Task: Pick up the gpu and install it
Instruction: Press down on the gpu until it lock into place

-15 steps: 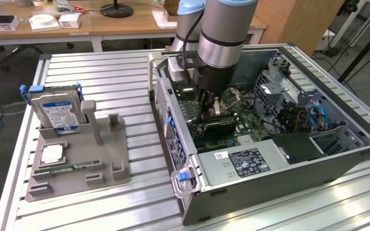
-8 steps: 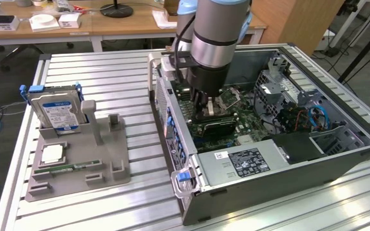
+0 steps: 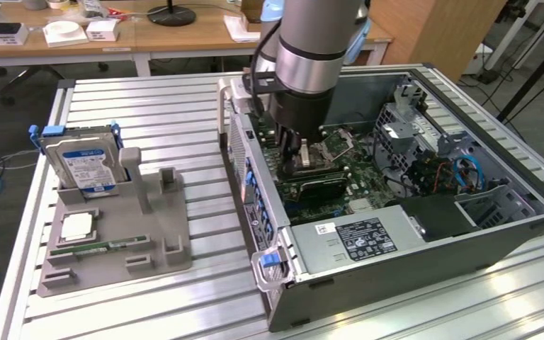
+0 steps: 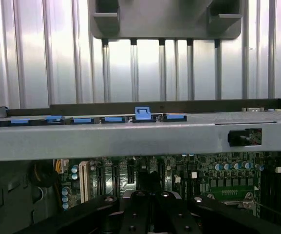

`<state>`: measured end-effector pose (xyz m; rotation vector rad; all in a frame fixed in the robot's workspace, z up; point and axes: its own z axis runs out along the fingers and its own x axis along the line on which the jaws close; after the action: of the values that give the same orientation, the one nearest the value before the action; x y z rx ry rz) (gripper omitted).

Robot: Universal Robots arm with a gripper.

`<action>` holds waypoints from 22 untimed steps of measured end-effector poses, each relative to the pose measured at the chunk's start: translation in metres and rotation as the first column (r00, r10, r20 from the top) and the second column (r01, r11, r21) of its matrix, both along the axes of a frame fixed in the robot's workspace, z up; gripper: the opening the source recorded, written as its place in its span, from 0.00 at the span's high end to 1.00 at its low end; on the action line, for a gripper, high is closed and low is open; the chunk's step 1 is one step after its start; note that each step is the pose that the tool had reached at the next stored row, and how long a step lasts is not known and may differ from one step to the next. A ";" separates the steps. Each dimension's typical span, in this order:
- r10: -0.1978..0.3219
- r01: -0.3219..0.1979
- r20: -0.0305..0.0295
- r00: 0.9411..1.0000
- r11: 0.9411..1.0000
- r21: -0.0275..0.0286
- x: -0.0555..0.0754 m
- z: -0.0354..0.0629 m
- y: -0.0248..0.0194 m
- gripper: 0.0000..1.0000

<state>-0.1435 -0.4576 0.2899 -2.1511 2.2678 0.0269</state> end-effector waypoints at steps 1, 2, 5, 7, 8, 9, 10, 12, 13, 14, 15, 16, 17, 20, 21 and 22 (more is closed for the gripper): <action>0.000 0.000 -0.002 1.000 1.000 0.000 -0.001 0.0001 0.0000 0.89; 0.000 0.000 -0.003 1.000 1.000 0.000 -0.002 0.0002 0.0000 0.89; 0.000 0.000 -0.005 1.000 1.000 0.000 -0.004 0.0002 0.0000 0.89; 0.000 0.000 -0.010 1.000 1.000 0.000 -0.005 0.0002 0.0001 0.89; 0.000 0.000 -0.014 1.000 1.000 0.000 -0.006 0.0002 0.0001 0.89; 0.000 0.000 -0.018 1.000 1.000 0.000 -0.007 0.0002 0.0002 0.89; 0.000 0.000 -0.023 1.000 1.000 0.000 -0.007 0.0001 0.0004 0.89; 0.000 0.000 -0.040 0.999 1.000 0.000 -0.008 0.0001 0.0007 0.89; 0.000 0.000 -0.047 0.999 1.000 -0.001 -0.008 0.0001 0.0007 0.89; 0.000 0.000 -0.048 0.999 1.000 -0.002 -0.008 0.0001 0.0007 0.89; 0.000 0.000 -0.048 0.999 1.000 -0.002 -0.008 0.0002 0.0007 0.89; 0.000 0.000 -0.048 0.999 1.000 -0.002 -0.008 0.0002 0.0007 0.89; 0.000 0.000 -0.048 0.999 1.000 -0.002 -0.008 0.0002 0.0007 0.89; 0.000 0.000 -0.055 0.998 1.000 -0.002 -0.008 0.0002 0.0014 0.89; 0.000 0.000 -0.060 0.998 1.000 -0.002 -0.008 0.0002 0.0017 0.89; 0.000 0.000 -0.065 0.998 1.000 -0.002 -0.008 0.0001 0.0019 0.89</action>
<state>-0.1513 -0.4558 0.2900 -2.1831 2.3024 0.0966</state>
